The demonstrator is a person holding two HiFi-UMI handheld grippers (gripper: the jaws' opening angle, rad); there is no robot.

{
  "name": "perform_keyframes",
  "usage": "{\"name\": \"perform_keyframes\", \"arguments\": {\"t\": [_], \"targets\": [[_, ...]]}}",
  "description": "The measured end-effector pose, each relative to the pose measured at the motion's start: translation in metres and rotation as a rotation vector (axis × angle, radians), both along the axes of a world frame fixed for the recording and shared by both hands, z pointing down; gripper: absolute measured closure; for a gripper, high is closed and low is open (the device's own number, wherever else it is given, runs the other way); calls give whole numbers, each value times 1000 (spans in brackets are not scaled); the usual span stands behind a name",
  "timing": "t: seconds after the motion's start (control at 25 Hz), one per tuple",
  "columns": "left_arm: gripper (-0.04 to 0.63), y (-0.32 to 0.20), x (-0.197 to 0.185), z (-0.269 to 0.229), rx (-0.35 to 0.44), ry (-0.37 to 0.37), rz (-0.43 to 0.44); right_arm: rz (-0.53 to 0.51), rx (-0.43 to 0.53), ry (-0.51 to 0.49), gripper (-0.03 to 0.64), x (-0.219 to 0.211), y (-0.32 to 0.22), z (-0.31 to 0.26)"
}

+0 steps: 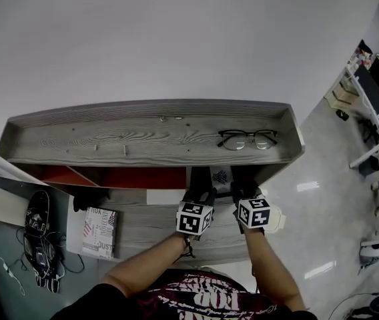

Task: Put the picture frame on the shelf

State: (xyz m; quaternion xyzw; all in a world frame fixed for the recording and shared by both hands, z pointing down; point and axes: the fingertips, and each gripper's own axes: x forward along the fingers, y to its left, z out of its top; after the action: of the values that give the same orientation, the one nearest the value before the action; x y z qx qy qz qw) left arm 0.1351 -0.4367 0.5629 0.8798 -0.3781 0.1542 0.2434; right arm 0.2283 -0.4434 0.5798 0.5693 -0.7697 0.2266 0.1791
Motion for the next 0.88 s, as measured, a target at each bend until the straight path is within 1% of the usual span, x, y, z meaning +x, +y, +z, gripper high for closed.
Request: {"name": "perform_keyframes", "arguments": {"t": [0.08, 0.24, 0.28, 0.32, 0.36, 0.4, 0.48, 0.6, 0.76, 0.88], "targets": [[492, 0, -2, -1, 10, 0, -11, -11, 16, 7, 480, -2, 2, -4], [492, 7, -10, -17, 55, 32, -19, -29, 98, 20, 483, 3, 17, -32], [496, 12, -13, -21, 70, 45, -16, -34, 121, 12, 496, 5, 24, -38], [505, 17, -17, -26, 88, 59, -12, -41, 148, -2, 526, 6, 31, -45], [521, 22, -22, -32, 108, 71, -10, -53, 177, -18, 571, 7, 39, -53], [550, 27, -28, -39, 131, 80, -13, -69, 207, -32, 589, 6, 47, -61], [594, 36, -44, -53, 179, 86, -33, -108, 262, -47, 589, 3, 62, -79], [595, 46, -80, -78, 258, 62, -83, -149, 318, -32, 589, 0, 87, -103], [595, 53, -133, -123, 374, 26, -171, -183, 377, 3, 589, 2, 112, -133], [595, 66, -161, -154, 443, 7, -215, -203, 413, 13, 589, 2, 126, -154]]}}
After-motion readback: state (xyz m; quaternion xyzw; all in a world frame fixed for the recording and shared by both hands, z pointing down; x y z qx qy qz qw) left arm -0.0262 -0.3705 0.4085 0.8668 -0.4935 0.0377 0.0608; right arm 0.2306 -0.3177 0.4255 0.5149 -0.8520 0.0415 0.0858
